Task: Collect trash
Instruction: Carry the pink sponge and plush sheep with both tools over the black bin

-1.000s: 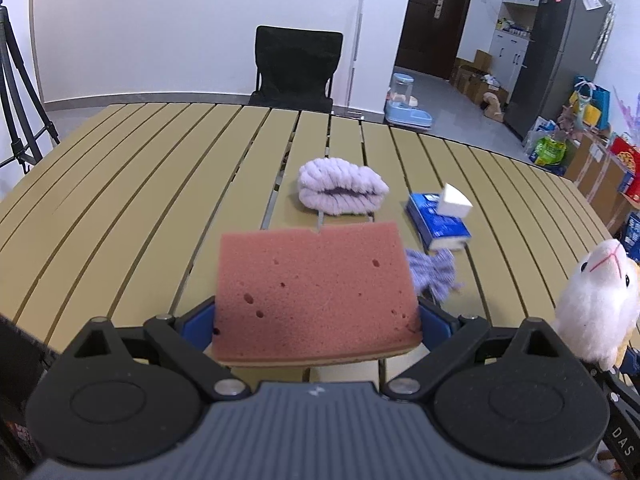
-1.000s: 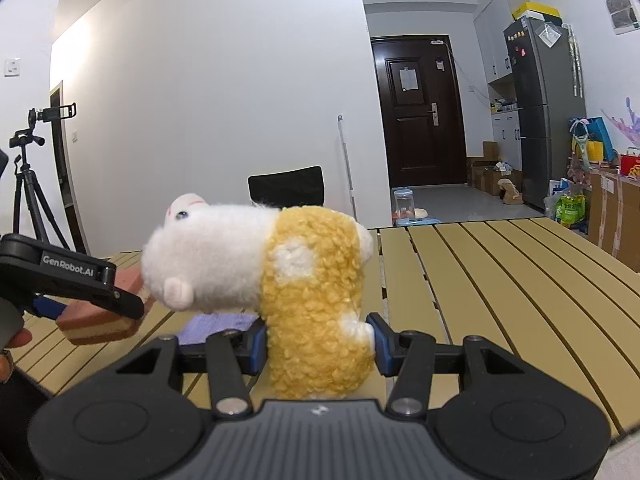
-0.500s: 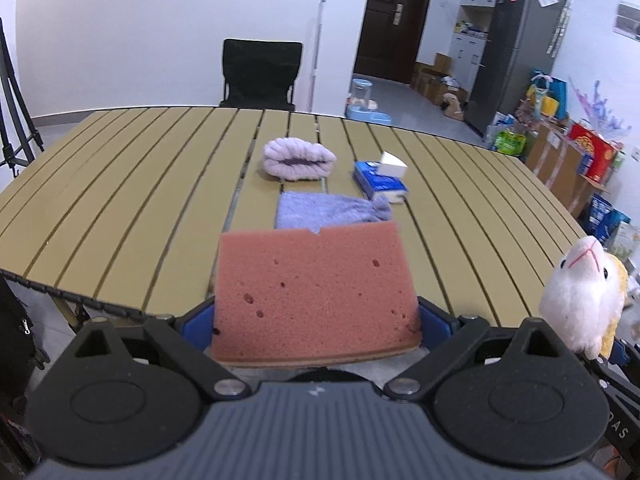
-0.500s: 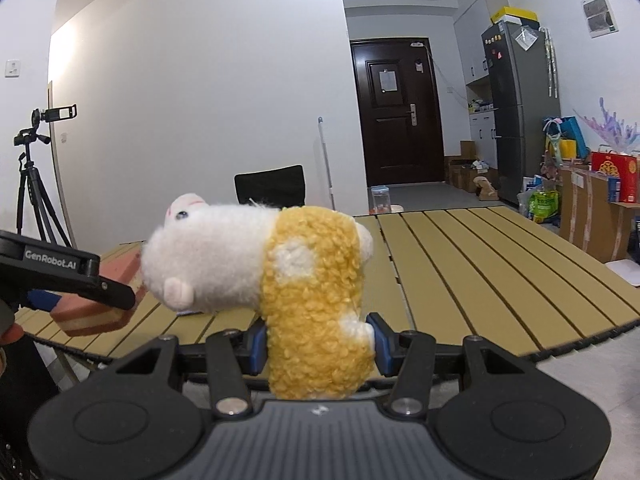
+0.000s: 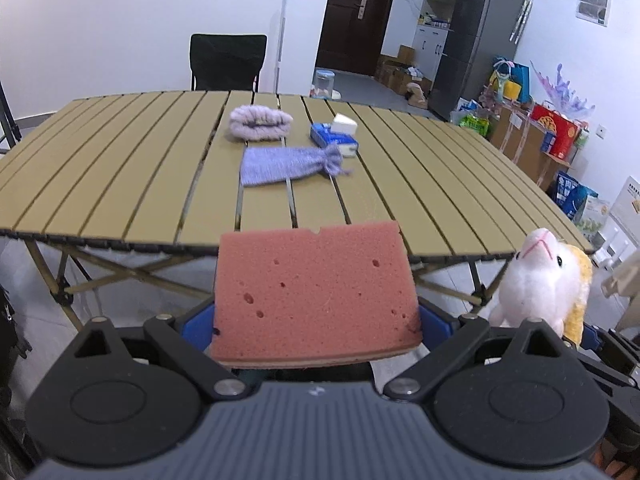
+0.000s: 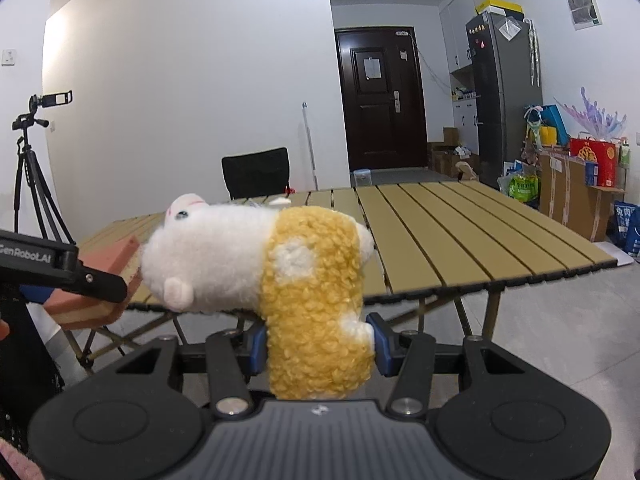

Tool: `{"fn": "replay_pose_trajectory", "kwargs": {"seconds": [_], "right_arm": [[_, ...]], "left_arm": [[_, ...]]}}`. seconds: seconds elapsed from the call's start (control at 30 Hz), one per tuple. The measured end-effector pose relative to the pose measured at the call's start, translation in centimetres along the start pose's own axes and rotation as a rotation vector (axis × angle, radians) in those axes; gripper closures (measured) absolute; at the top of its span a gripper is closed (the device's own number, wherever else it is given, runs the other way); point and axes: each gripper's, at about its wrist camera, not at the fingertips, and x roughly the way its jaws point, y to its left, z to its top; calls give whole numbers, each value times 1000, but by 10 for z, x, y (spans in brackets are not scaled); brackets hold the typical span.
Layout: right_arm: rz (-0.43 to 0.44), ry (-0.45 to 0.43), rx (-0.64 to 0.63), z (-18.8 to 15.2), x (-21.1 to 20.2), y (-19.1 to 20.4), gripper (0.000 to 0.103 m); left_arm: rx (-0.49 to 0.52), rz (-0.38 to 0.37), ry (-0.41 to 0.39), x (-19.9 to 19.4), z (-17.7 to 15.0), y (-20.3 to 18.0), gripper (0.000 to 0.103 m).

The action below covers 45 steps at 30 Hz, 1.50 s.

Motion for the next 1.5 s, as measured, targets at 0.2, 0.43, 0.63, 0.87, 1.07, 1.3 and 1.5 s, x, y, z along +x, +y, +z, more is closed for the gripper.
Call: {"fn": "replay_pose_trajectory", "kwargs": {"seconds": [0.2, 0.43, 0.63, 0.87, 1.07, 1.3, 1.5], "right_arm": [[-2, 41, 5, -22, -6, 2, 54], [2, 97, -4, -51, -9, 8, 54], [-2, 126, -18, -59, -6, 9, 54], [-11, 186, -30, -83, 1, 9, 54], [-23, 255, -40, -108, 11, 5, 54], [-51, 307, -39, -127, 19, -1, 54], [-88, 332, -15, -135, 26, -8, 54]], "left_arm": [[3, 4, 24, 1, -23, 3, 5], [3, 22, 70, 8, -49, 9, 5], [-7, 42, 122, 22, -70, 14, 5], [-30, 58, 168, 37, -91, 25, 5], [-55, 74, 222, 52, -113, 36, 5], [-56, 94, 284, 71, -130, 46, 5], [-69, 91, 327, 83, -136, 54, 5]]}}
